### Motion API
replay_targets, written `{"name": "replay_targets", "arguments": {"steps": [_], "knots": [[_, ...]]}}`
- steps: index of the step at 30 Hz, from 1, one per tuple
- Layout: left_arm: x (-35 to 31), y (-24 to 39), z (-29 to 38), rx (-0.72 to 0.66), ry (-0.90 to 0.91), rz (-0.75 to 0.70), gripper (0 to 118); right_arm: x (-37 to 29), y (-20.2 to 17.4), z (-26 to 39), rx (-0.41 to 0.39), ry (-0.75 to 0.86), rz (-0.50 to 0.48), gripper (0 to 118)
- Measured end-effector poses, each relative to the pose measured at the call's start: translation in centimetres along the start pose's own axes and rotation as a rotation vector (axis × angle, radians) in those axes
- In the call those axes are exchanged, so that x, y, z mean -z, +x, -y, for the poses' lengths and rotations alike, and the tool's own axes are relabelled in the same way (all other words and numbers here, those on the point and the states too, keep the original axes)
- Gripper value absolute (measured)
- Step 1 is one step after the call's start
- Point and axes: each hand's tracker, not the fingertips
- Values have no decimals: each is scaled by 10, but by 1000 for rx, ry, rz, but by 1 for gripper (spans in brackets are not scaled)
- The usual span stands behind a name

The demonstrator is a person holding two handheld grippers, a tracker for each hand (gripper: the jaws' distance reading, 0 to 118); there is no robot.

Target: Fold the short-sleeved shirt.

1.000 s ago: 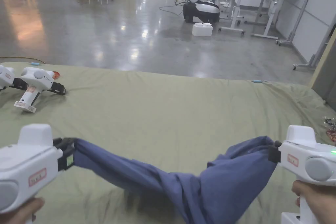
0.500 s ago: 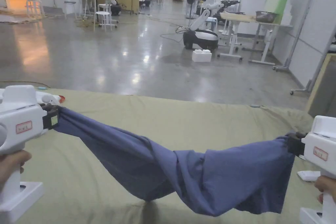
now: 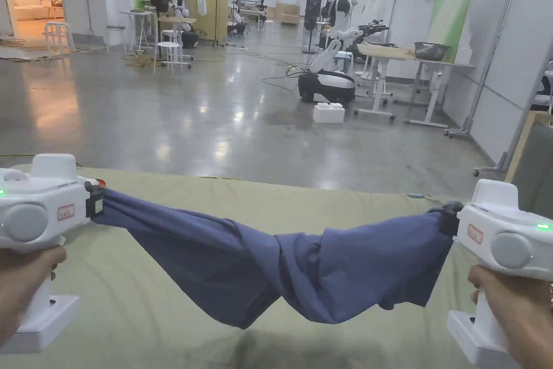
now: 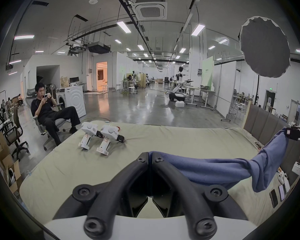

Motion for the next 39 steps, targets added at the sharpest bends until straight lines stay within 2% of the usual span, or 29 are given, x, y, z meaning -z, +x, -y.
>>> {"name": "replay_targets", "arguments": {"steps": [3,8,17,22,23,24,25,26,27,28,35,37,39], "knots": [[3,2,27,-5,-39,-15,0,10,-5,30,-10,-11,3,7],[-2,2,94,-2,-146,-21,0,16,-9,96,-59,-122,10,7],[-52,-2,223,-6,-359,-43,0,-8,0,210,-144,-270,43,7],[-53,-2,259,-30,-453,-43,0,-10,7,241,-130,-316,61,10],[-52,0,261,-27,-455,-46,9,-10,6,243,-123,-315,63,16],[-53,3,261,-19,-454,-52,21,-12,5,244,-122,-310,69,31],[-55,8,259,-1,-446,-50,49,-15,3,243,-129,-284,90,59],[-57,13,256,27,-425,-59,73,-19,1,241,-131,-264,100,75],[-46,5,256,56,-396,-58,90,-22,-1,236,-126,-244,98,84],[-47,11,250,81,-357,-59,100,-27,-4,230,-107,-203,82,86],[-56,56,201,125,-90,46,98,-65,-54,181,-128,54,1,86],[-60,74,182,118,-6,83,89,-76,-69,169,-117,114,-18,81],[-63,88,173,112,63,88,76,-86,-83,160,-108,166,-32,66]]}}
